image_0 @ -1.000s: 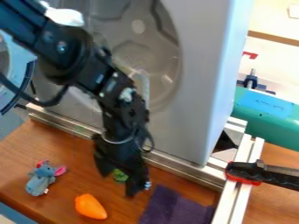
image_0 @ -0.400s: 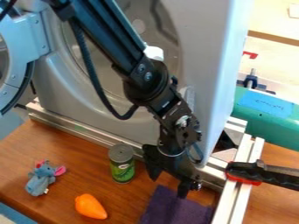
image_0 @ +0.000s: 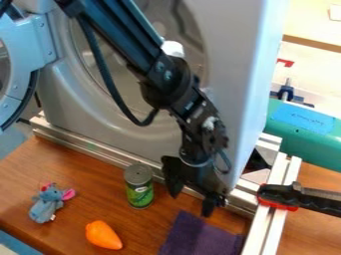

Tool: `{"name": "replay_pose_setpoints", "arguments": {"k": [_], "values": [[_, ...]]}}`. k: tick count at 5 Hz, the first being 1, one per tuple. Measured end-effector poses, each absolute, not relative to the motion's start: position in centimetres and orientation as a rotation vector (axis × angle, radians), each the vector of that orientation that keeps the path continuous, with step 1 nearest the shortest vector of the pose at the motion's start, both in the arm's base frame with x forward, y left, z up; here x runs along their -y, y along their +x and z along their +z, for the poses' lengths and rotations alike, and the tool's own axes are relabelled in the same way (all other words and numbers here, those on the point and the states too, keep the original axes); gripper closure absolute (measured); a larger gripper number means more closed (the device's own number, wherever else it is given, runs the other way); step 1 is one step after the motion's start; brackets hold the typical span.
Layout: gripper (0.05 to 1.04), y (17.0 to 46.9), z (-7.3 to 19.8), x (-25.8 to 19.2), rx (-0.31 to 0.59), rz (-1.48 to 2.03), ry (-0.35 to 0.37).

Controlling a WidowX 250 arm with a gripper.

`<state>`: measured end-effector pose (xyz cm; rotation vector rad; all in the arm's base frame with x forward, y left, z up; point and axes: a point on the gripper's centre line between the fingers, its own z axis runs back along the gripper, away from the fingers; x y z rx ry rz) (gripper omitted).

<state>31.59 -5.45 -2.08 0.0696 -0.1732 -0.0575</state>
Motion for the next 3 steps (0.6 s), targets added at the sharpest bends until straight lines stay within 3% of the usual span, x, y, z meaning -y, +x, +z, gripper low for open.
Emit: {"name": "replay_pose_setpoints", "arguments": {"k": [1, 2, 3], "values": [[0.081, 30.4, -2.5, 4.1, 0.111, -0.026, 0.091], [0.081, 30.9, -2.9, 2.3, 0.135, -0.036, 0.060], [0.081, 30.5, -4.2, 1.1, 0.091, -0.056, 0.045]]}}
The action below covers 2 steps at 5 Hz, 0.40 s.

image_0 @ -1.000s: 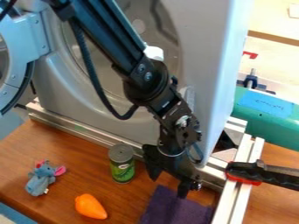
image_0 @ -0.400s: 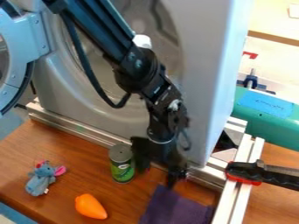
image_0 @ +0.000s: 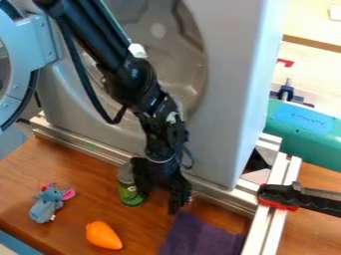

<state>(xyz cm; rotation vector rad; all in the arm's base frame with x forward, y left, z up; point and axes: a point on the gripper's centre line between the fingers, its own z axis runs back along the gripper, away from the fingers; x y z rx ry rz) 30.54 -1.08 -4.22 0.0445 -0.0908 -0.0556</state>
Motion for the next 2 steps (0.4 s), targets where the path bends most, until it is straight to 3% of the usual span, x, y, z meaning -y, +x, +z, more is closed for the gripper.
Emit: {"name": "replay_pose_setpoints", "arguments": {"k": [1, 2], "values": [[0.081, 30.4, -4.6, 0.0, 0.078, -0.040, 0.054], [0.081, 29.2, -4.5, -2.1, 0.003, -0.031, 0.092]]}}
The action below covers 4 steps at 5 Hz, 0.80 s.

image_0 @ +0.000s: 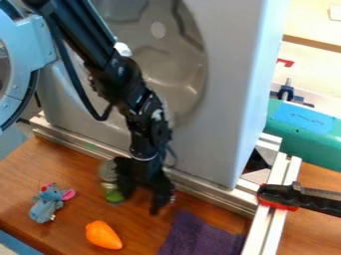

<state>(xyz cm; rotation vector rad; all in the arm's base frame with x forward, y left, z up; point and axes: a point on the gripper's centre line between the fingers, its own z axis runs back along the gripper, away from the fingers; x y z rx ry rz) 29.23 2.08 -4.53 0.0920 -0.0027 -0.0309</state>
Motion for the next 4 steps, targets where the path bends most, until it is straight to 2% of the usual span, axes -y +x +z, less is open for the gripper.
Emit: {"name": "replay_pose_setpoints", "arguments": {"k": [1, 3, 4], "values": [[0.081, 28.7, -3.8, -4.3, -0.024, -0.021, 0.132], [0.081, 26.9, -3.7, -10.0, -0.058, 0.027, 0.143], [0.081, 26.9, -3.5, -13.3, -0.043, 0.058, 0.168]]}}
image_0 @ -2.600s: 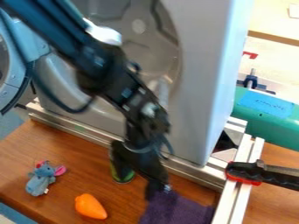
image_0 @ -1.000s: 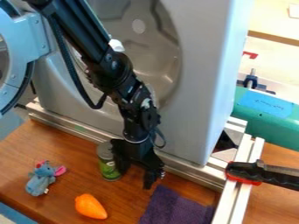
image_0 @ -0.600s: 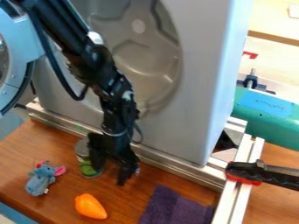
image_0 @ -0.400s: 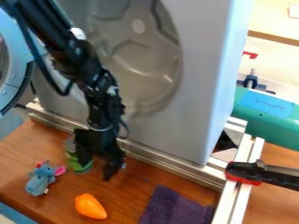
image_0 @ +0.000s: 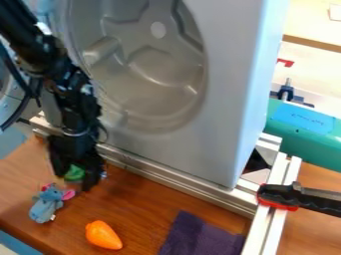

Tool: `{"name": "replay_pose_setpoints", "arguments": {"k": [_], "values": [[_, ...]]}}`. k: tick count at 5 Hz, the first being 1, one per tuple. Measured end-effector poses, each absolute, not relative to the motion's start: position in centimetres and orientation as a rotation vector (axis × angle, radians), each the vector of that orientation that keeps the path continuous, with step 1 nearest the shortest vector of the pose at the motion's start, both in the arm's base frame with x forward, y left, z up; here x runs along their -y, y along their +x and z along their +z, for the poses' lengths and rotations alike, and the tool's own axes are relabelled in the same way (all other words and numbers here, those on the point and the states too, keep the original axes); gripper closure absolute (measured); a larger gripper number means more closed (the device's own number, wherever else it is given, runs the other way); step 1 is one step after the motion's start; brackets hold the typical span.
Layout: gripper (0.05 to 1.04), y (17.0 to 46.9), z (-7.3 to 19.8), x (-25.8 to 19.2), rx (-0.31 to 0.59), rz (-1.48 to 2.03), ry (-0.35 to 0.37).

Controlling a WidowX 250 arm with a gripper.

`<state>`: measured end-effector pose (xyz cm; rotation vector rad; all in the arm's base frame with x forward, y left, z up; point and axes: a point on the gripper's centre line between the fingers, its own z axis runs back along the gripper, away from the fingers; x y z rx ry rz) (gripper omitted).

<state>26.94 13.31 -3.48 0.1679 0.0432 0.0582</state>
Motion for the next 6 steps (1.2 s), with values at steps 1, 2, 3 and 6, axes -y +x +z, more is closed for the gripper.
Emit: {"name": "replay_pose_setpoints", "arguments": {"k": [1, 2, 3, 6], "values": [[0.081, 26.4, -3.5, -15.6, -0.018, 0.112, 0.181], [0.081, 25.7, -3.7, -15.8, -0.020, 0.129, 0.165], [0.081, 24.6, -2.7, -14.0, -0.038, 0.098, 0.114], [0.081, 19.2, 1.7, -9.5, -0.161, 0.050, 0.058]]}}
